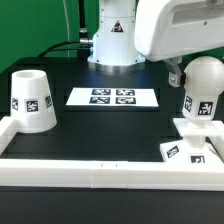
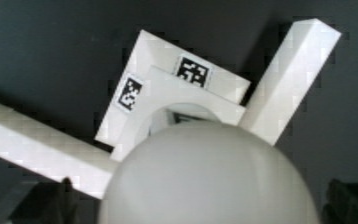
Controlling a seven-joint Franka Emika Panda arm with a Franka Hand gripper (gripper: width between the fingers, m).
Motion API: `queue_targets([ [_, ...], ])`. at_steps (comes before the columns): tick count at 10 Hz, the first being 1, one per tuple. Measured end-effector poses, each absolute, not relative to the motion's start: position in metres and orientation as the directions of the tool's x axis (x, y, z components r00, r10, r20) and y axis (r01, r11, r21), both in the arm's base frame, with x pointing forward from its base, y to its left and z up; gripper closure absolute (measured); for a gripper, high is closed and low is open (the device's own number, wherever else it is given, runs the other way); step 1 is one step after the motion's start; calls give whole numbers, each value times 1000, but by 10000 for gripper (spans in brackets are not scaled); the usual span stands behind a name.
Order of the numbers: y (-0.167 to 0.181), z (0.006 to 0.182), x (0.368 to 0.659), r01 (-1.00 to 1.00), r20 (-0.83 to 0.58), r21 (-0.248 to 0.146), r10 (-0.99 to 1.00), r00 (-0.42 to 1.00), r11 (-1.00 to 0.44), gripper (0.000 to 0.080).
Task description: Assemble lamp
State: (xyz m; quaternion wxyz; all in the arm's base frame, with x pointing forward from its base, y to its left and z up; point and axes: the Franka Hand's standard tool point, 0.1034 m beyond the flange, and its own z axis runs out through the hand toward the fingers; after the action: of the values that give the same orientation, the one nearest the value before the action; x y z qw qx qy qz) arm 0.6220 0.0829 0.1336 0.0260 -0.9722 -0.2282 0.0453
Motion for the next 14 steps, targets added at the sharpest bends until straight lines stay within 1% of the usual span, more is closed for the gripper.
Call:
queue_targets([
  [1,83,133,623,450,-75,-72,455,887,-890,101],
  [2,83,133,623,454,-73,-73,459,885,-888,222],
  [6,83,133,623,448,-74,-73,453,888,-891,225],
  [7,82,133,623,426,-72,-79,431,899,-901,225],
  [8,81,132,623,341,-67,-94,348,935,-935,225],
  [11,83,132,622,39,-48,-108,44,998,-993,223],
  [14,87,132,623,-233,-54,-94,-228,972,-968,223],
])
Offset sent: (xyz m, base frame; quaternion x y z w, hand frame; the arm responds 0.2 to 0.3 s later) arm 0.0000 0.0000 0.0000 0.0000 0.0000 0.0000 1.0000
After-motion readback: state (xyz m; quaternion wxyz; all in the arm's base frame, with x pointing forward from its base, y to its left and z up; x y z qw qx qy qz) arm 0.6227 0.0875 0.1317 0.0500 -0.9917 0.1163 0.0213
